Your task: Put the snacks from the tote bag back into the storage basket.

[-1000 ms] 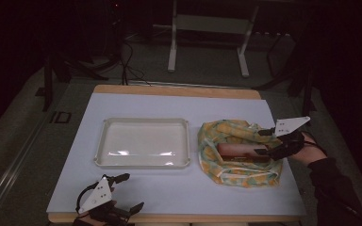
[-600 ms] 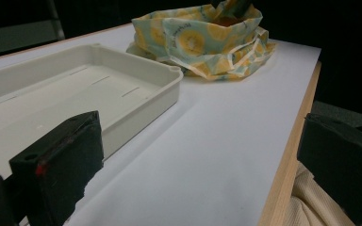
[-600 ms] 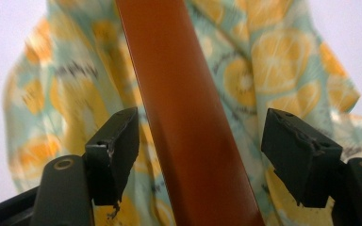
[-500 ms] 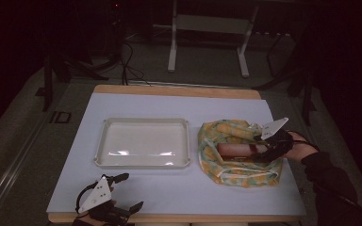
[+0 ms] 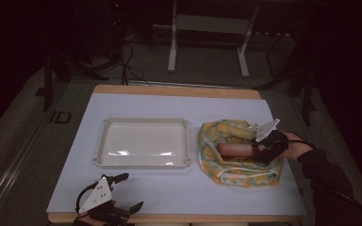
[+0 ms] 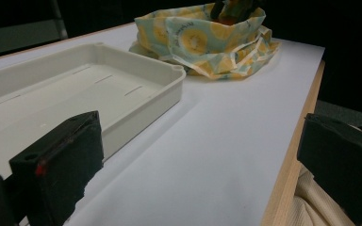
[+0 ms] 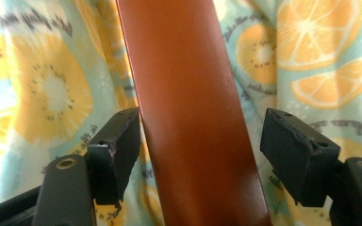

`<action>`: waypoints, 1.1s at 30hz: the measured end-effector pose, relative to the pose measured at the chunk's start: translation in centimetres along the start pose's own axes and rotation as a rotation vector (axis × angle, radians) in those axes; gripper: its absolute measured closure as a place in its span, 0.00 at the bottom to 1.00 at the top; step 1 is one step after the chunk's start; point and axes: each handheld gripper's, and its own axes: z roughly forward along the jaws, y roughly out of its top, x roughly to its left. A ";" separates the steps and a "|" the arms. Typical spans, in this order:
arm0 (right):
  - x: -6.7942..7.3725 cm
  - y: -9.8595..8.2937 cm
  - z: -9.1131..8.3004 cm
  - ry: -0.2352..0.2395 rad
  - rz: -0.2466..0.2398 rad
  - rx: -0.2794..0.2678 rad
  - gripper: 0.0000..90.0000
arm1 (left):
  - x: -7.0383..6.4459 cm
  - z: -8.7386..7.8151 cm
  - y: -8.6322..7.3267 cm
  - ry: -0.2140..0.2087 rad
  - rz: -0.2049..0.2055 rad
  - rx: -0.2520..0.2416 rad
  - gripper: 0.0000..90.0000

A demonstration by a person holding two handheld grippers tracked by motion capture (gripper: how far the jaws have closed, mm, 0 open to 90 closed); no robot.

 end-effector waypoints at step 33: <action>-0.3 1.1 -3.7 -0.009 -0.030 -0.026 0.48 | -0.2 0.0 0.1 -0.007 0.006 -0.004 0.01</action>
